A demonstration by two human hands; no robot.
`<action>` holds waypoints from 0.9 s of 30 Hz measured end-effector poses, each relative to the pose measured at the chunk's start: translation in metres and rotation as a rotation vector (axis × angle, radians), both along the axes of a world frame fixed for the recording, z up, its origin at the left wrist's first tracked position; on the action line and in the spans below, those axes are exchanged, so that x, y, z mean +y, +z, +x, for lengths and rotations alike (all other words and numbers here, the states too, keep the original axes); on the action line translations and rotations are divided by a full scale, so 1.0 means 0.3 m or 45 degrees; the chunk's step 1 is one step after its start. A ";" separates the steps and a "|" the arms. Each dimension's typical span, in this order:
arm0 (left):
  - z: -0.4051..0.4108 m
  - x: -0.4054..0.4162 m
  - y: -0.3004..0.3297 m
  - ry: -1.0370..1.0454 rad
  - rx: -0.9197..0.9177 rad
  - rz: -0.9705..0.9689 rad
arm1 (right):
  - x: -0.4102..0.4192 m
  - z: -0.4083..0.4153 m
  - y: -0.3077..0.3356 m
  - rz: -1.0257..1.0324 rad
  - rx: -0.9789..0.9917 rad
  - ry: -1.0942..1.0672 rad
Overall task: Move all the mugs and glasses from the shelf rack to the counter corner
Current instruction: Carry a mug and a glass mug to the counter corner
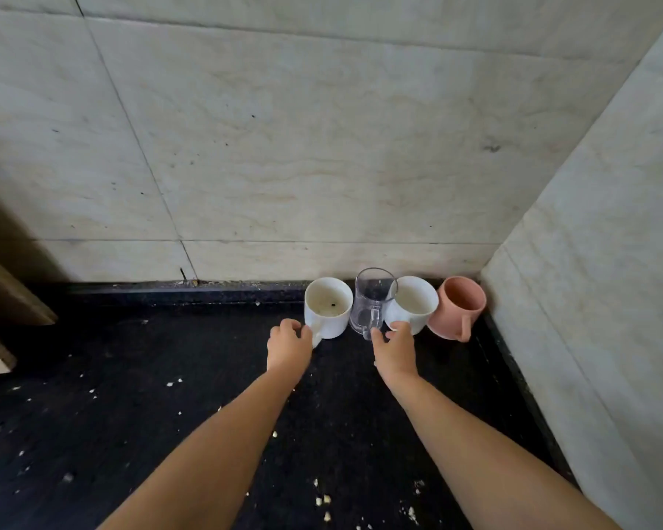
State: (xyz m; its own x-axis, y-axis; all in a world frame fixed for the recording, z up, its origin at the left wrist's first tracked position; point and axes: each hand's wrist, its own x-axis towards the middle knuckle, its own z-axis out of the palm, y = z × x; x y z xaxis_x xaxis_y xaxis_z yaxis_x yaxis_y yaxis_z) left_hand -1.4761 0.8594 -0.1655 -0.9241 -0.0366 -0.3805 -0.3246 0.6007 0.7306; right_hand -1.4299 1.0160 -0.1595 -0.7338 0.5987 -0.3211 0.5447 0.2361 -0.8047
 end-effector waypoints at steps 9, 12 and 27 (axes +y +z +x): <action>0.209 -0.184 0.179 -0.360 0.506 -0.633 | -0.126 0.100 0.175 0.949 0.159 0.851; 0.311 -0.303 0.198 -0.324 0.526 -0.775 | -0.254 0.136 0.201 1.159 0.160 1.152; 1.197 -1.155 0.350 0.556 0.318 -1.052 | -1.209 0.644 0.346 1.247 0.658 2.084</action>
